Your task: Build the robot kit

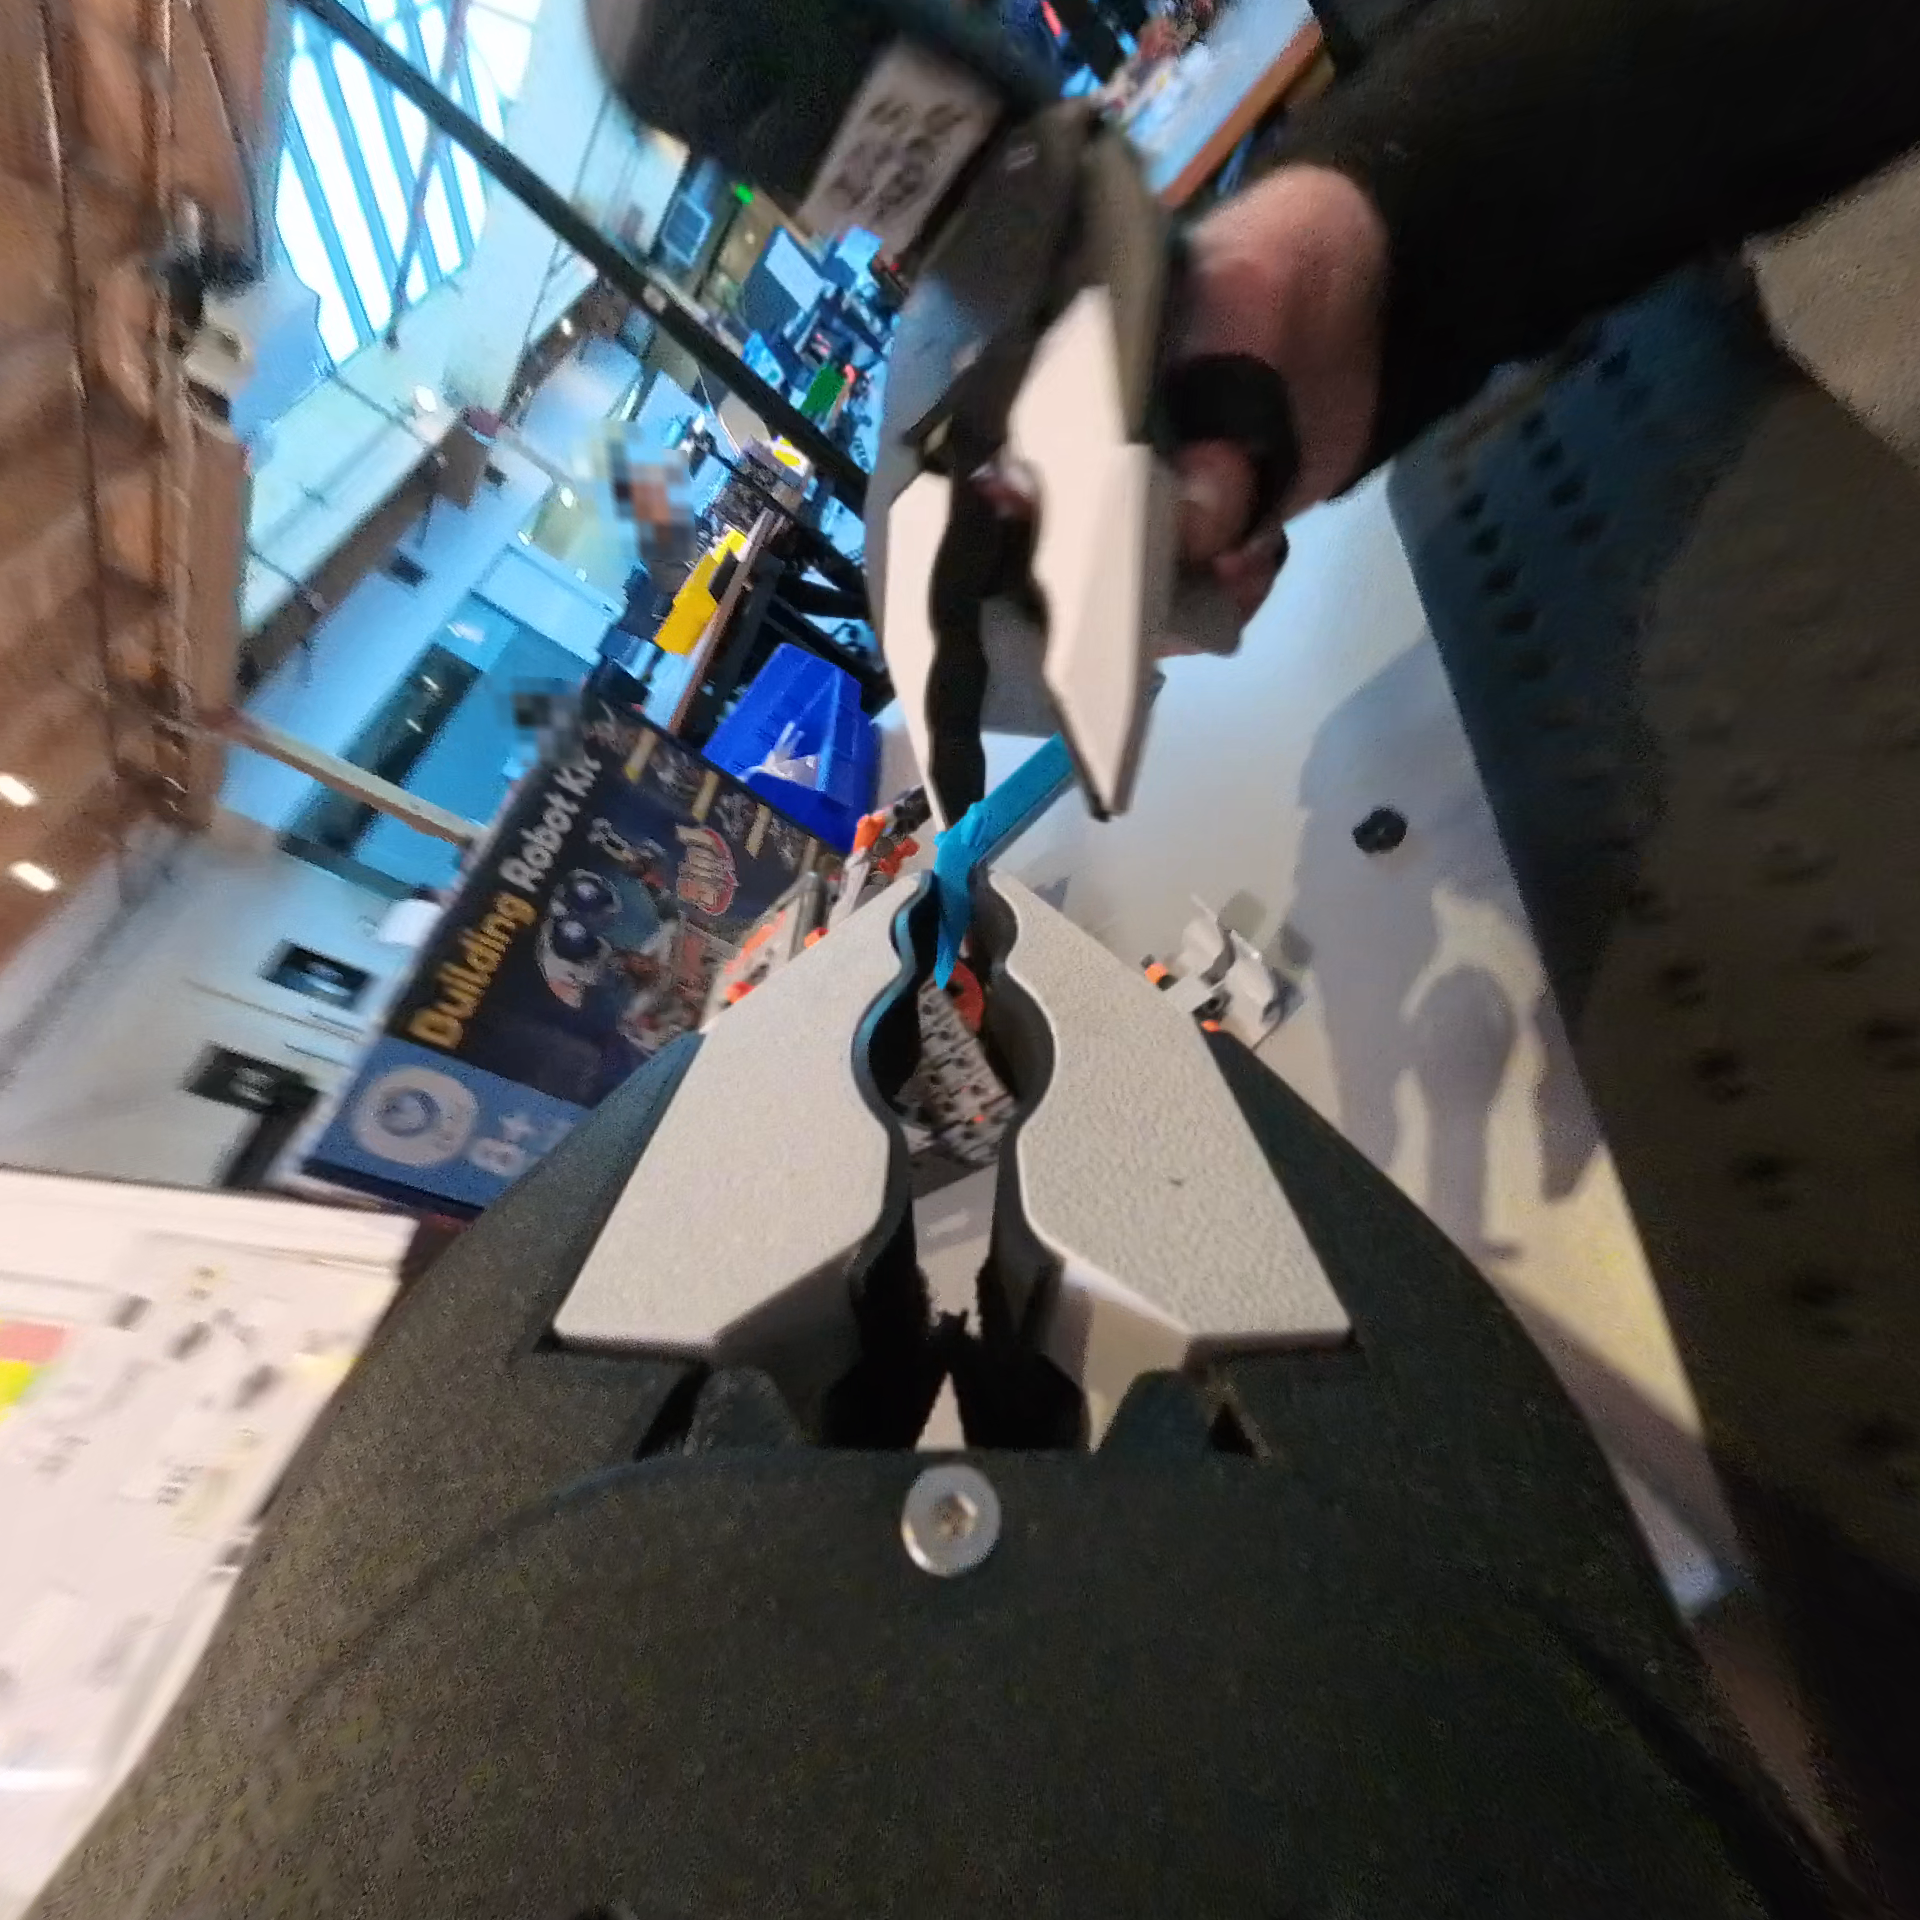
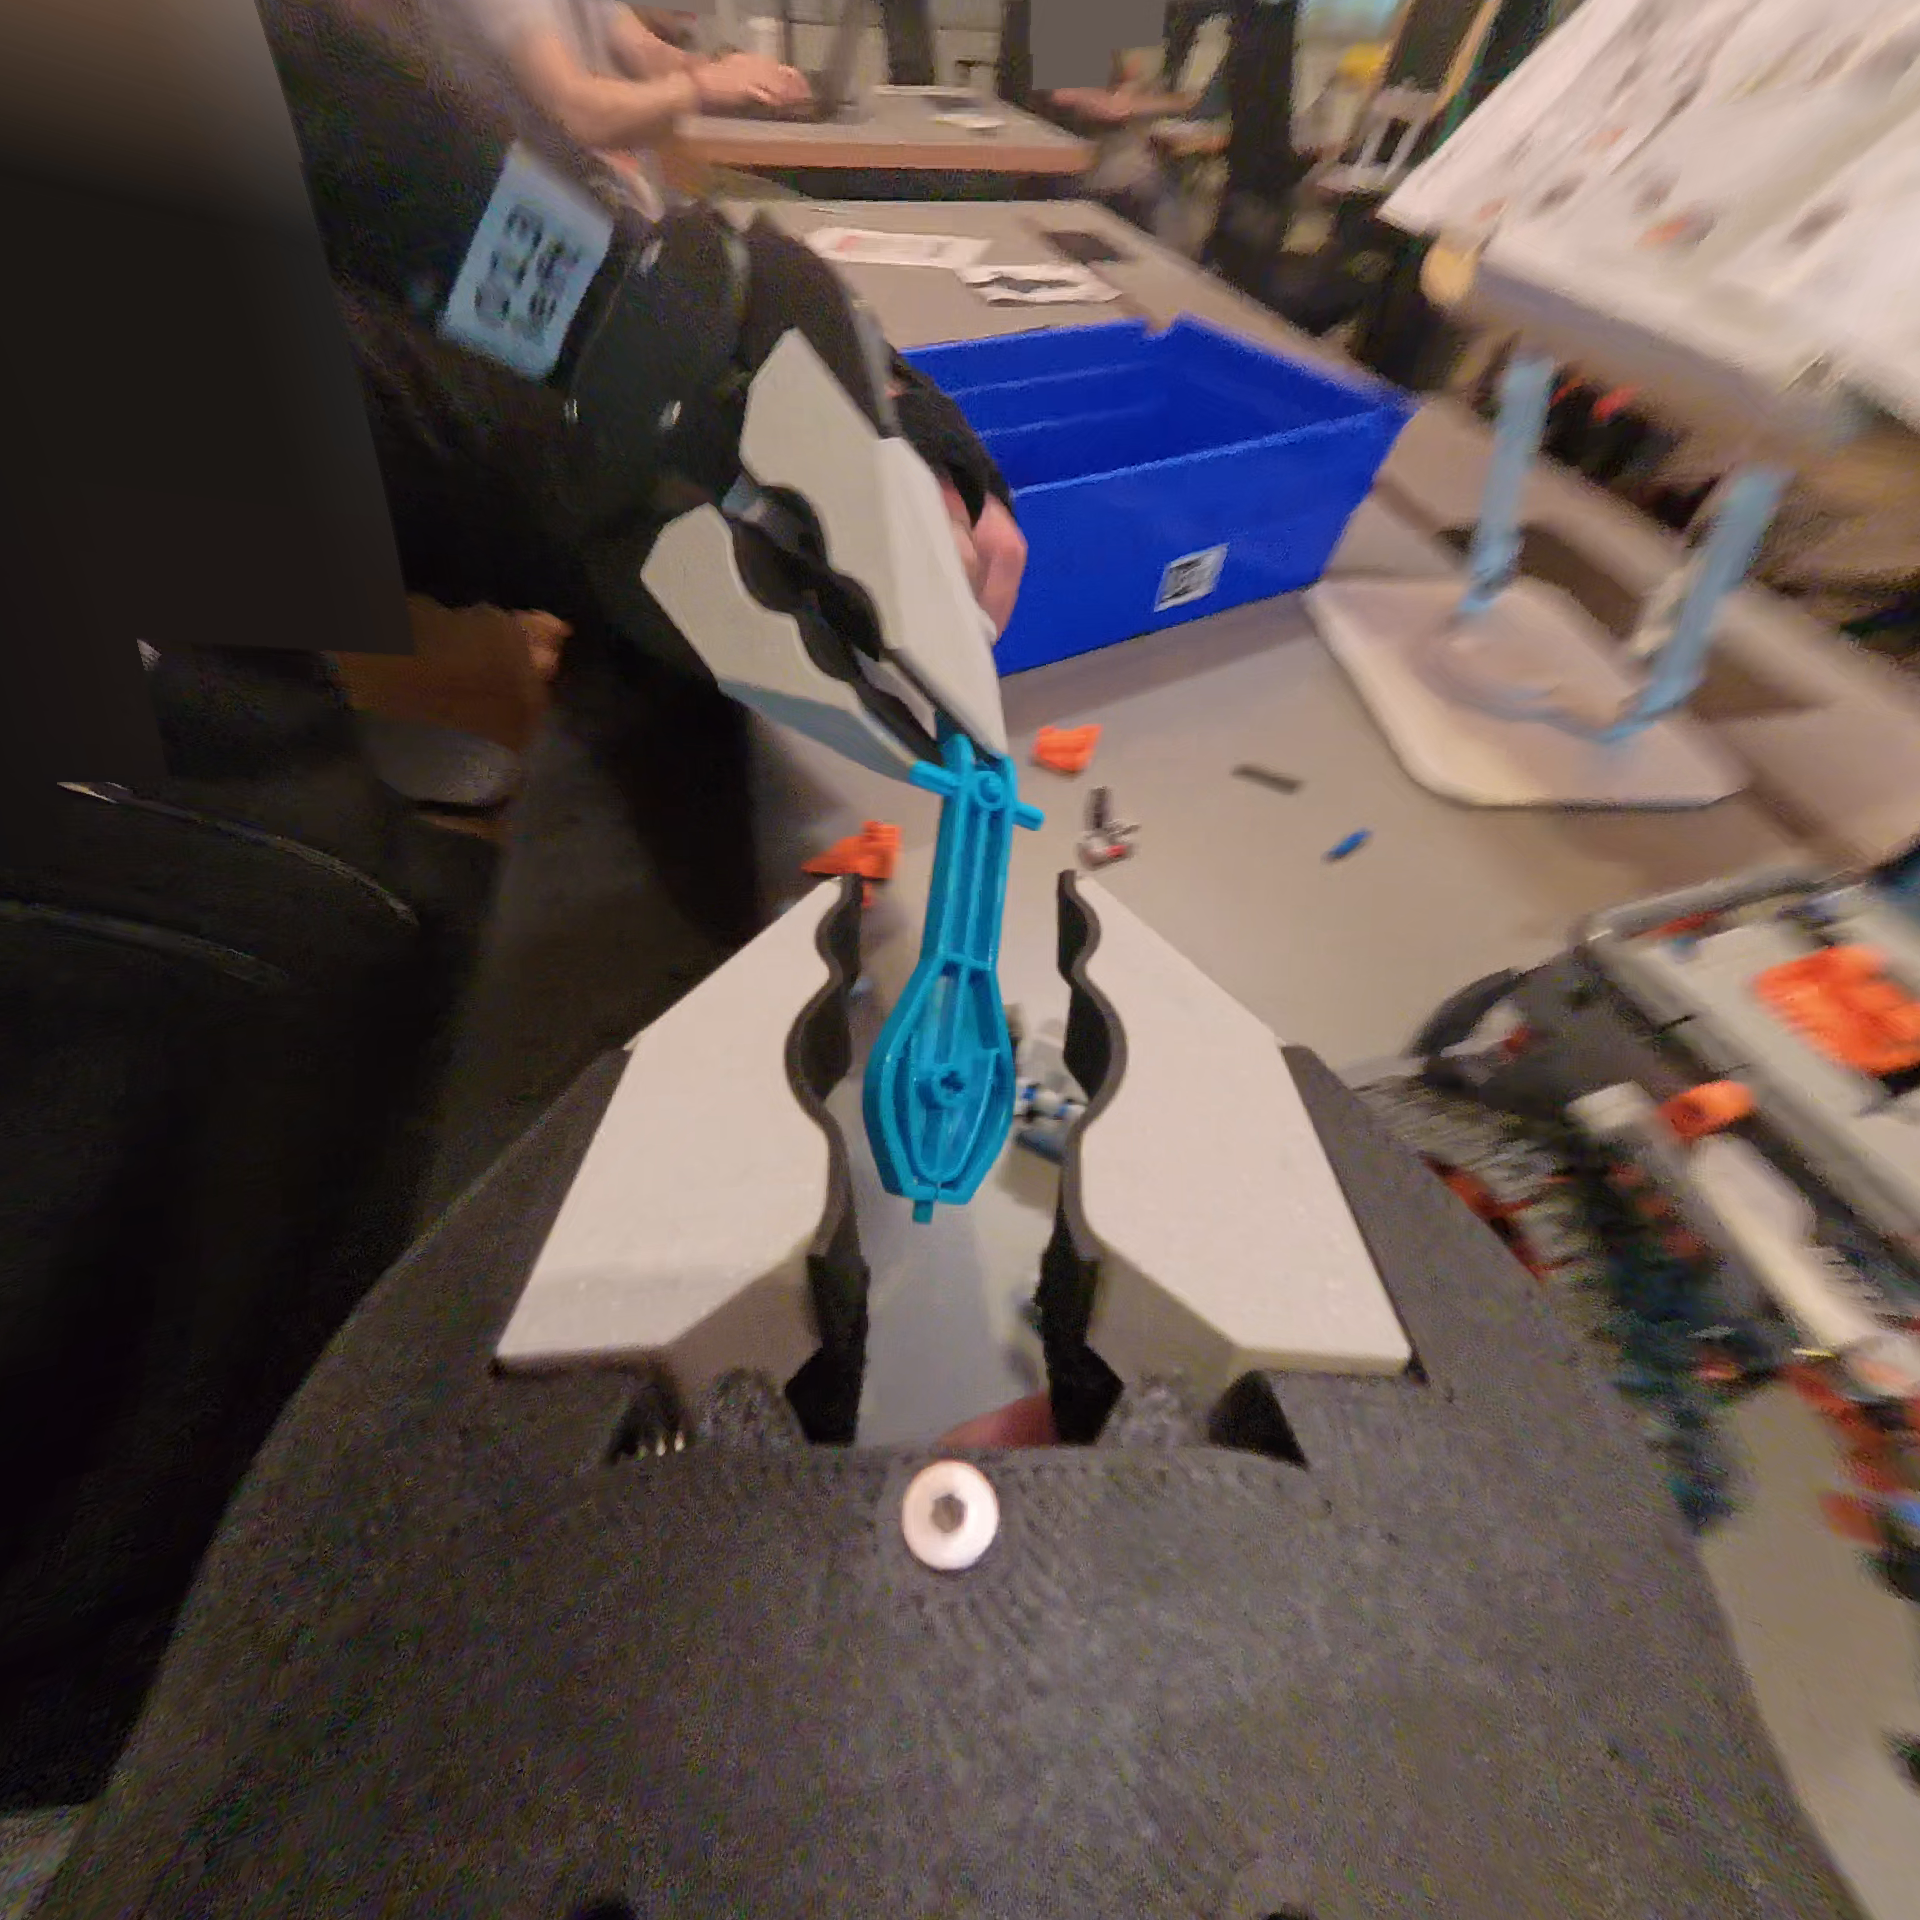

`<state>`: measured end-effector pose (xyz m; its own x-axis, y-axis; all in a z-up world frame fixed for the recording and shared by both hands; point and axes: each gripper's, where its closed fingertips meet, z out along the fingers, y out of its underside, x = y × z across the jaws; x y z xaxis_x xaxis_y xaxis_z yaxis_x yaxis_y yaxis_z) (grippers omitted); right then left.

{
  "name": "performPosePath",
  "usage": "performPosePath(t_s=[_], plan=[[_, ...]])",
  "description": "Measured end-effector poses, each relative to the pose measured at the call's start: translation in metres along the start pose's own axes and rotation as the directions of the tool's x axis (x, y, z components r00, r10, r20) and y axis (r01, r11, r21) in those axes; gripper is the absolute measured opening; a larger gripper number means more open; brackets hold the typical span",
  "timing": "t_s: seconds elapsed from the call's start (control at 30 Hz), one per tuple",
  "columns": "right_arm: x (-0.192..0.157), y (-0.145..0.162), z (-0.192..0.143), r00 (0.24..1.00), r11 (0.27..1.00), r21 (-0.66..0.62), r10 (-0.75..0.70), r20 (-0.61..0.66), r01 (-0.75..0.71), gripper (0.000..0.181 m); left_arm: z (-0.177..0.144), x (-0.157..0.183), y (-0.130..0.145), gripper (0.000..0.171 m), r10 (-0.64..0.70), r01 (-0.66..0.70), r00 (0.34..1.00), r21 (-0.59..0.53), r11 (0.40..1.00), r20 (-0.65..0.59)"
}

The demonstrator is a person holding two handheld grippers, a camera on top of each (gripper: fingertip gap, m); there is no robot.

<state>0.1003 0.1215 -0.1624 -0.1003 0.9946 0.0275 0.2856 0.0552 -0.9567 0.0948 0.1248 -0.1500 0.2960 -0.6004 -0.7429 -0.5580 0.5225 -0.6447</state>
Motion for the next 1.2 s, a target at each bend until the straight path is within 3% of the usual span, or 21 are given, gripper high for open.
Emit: performPosePath(t_s=[0.13,0.23,0.3,0.43,0.5,0.83,0.9,0.93,1.03,1.2], plan=[[0.006,-0.013,-0.015,0.904,0.945,-0.006,-0.315,-0.288,0.327,0.050,-0.001,-0.008,-0.006,0.003,-0.302,0.312,0.946,0.076,0.947,-0.113],[0.004,-0.019,-0.020,0.840,0.906,-0.001,-0.393,-0.374,0.424,0.055,-0.003,-0.019,-0.010,0.003,-0.504,0.532,0.841,0.136,0.836,-0.196],[0.002,-0.025,-0.018,0.802,0.878,0.010,-0.432,-0.412,0.478,0.052,0.000,-0.017,-0.012,0.003,-0.566,0.608,0.786,0.142,0.782,-0.249],[0.006,-0.023,-0.004,0.757,0.851,-0.102,-0.508,-0.411,0.515,0.036,0.001,-0.003,-0.023,0.003,-0.538,0.599,0.785,0.159,0.784,-0.307],[-0.001,-0.029,-0.001,0.760,0.841,-0.067,-0.517,-0.395,0.537,0.014,0.001,-0.001,-0.026,0.003,-0.528,0.590,0.793,0.171,0.789,-0.302],[-0.005,-0.027,0.002,0.806,0.871,-0.040,-0.469,-0.360,0.489,0.014,0.001,0.002,-0.025,0.004,-0.553,0.638,0.753,0.193,0.745,-0.356],[-0.006,-0.024,0.002,0.814,0.874,-0.063,-0.473,-0.338,0.482,0.014,0.001,0.003,-0.024,0.005,-0.528,0.611,0.772,0.185,0.769,-0.353],[-0.004,-0.021,0.002,0.814,0.875,-0.085,-0.476,-0.333,0.477,0.013,0.001,0.004,-0.021,0.006,-0.519,0.595,0.779,0.153,0.789,-0.354],[0.008,-0.003,-0.002,0.818,0.876,-0.161,-0.482,-0.313,0.455,0.011,-0.001,0.003,0.008,0.047,-0.522,0.551,0.780,-0.015,0.834,-0.346],[0.027,0.030,0.001,0.857,0.894,-0.231,-0.438,-0.271,0.384,0.011,0.005,0.038,0.070,0.056,-0.532,0.393,0.761,-0.388,0.834,-0.371]])
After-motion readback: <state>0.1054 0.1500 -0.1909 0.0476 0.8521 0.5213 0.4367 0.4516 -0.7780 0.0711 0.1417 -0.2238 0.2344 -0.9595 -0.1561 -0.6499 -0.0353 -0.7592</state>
